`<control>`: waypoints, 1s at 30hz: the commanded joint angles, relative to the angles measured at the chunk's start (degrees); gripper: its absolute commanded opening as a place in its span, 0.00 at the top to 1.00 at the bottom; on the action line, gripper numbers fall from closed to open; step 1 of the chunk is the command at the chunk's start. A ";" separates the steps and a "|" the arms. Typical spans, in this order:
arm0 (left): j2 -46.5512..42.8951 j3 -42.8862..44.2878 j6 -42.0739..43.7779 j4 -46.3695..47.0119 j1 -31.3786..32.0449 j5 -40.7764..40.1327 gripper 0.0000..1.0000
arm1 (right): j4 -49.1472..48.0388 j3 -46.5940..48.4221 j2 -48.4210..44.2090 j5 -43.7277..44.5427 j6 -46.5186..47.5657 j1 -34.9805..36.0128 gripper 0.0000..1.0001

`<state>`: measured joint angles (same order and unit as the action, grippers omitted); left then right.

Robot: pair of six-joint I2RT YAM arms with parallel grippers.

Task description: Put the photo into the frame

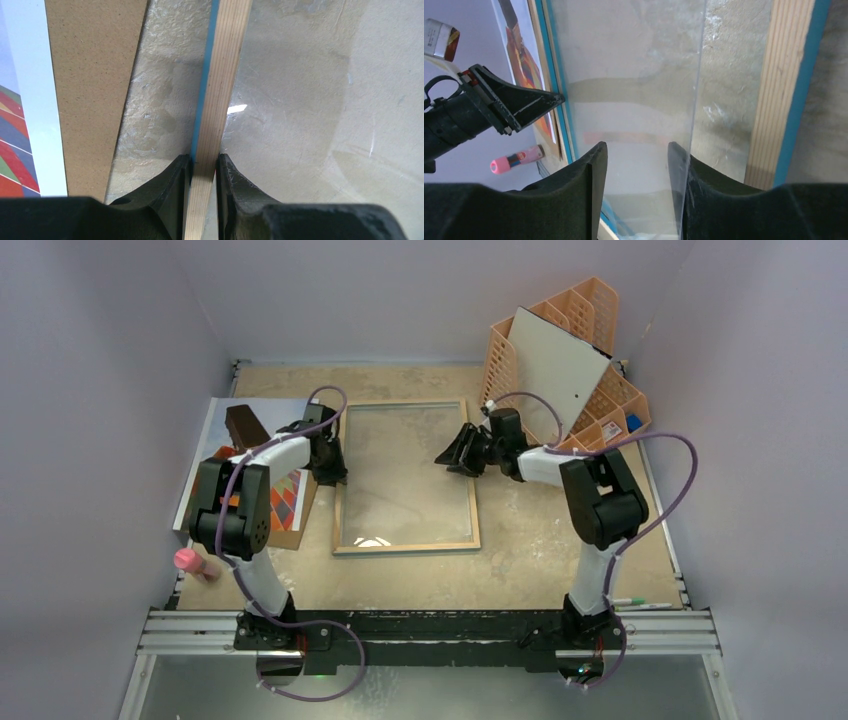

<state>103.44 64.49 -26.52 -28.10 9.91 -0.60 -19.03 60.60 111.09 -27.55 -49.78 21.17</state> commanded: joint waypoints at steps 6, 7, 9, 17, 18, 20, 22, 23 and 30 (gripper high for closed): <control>4.73 -2.22 -1.05 -6.62 -0.33 -5.12 0.81 | 16.76 1.54 -12.36 14.61 5.48 -0.93 0.32; 4.70 -2.14 -1.09 -6.62 -0.33 -4.77 0.81 | 17.77 0.90 -13.38 16.57 5.75 -0.95 0.26; 4.54 -1.96 -1.25 -6.54 -0.33 -3.98 0.79 | 18.79 -0.50 -15.55 19.88 6.18 -0.94 0.19; 2.48 -1.16 -1.86 -5.48 -0.33 0.29 0.67 | 19.21 -4.62 -17.81 25.29 10.14 -0.95 0.09; 2.12 -1.05 -1.87 -5.29 -0.40 2.02 0.64 | 19.20 -4.87 -17.43 25.35 10.71 -0.80 0.09; 1.34 -0.71 -2.02 -4.63 -0.42 4.58 0.58 | 19.20 -5.64 -16.63 25.01 11.25 -0.77 0.10; 0.76 -0.37 -2.04 -4.14 -0.41 6.89 0.52 | 17.93 -6.44 -16.06 25.16 11.56 -0.70 0.11; 0.50 -0.08 -1.96 -3.85 -0.40 7.87 0.50 | 17.70 -6.79 -15.86 25.07 11.69 -0.69 0.12; -1.47 -0.69 -2.19 -0.67 -0.42 15.20 0.47 | 16.06 -8.39 -14.35 20.53 13.17 -0.60 0.13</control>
<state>103.46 65.01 -28.32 -28.91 9.37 7.57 -1.56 53.01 96.29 -4.45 -38.52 20.47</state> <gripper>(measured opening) 0.523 0.875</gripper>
